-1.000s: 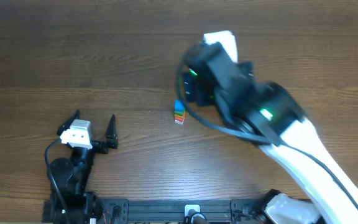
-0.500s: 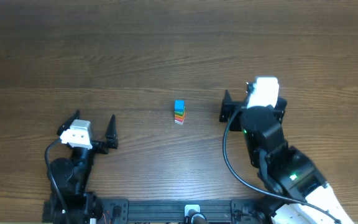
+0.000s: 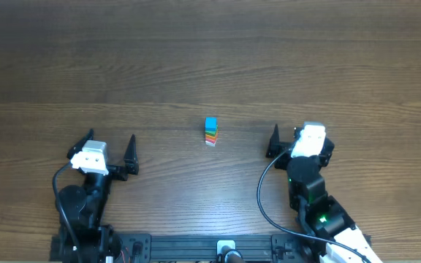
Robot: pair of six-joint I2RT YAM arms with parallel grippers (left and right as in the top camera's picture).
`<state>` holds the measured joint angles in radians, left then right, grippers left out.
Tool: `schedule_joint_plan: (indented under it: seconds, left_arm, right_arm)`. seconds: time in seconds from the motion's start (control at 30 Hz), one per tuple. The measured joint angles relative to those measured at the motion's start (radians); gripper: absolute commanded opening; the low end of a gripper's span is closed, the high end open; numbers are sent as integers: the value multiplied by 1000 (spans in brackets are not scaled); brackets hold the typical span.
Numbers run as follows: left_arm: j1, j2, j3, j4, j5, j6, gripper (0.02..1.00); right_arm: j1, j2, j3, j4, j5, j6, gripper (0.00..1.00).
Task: Stack Cubes
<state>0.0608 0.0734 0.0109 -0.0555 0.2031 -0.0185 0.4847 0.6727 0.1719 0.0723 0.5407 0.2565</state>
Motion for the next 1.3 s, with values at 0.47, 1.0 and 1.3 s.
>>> schedule_joint_plan:
  seconds: [0.47, 1.0, 1.3]
  left_arm:
    - [0, 0, 0, 0, 0, 0, 1000]
    - [0, 0, 0, 0, 0, 0, 1000]
    - [0, 0, 0, 0, 0, 0, 1000]
  right_arm:
    - [-5, 0, -109, -83, 2, -3, 991]
    - [-1, -42, -111, -241, 1, -2, 993]
    - [-117, -227, -111, -214, 2, -2, 993]
